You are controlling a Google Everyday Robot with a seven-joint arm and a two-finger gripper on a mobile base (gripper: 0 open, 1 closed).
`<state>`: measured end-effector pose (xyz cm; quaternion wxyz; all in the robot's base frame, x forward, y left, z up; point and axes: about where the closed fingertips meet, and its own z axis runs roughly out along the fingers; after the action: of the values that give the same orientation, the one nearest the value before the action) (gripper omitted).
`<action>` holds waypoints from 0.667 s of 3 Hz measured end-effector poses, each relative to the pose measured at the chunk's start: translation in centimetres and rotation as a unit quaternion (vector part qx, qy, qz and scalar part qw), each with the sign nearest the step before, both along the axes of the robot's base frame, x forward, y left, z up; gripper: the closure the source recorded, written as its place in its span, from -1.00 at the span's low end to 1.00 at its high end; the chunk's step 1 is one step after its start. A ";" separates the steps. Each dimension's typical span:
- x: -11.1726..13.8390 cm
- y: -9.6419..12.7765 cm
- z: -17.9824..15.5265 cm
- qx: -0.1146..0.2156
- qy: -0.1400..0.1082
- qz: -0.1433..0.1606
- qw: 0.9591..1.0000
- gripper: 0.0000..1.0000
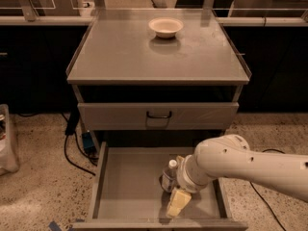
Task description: Pick blue plastic bottle from middle drawer and place on counter
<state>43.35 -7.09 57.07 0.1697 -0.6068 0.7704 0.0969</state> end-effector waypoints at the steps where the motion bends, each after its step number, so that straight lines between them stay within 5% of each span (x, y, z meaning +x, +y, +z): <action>1: 1.8 3.0 -3.0 0.024 -0.011 -0.001 1.000 -1.00; 2: 2.2 3.2 -3.4 0.027 -0.011 -0.001 1.000 -1.00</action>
Offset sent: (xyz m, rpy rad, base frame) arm 0.0135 0.0233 -0.0260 0.0358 -0.0137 -0.0004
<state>45.60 -3.91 53.65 0.1945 -0.6027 0.7659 0.1109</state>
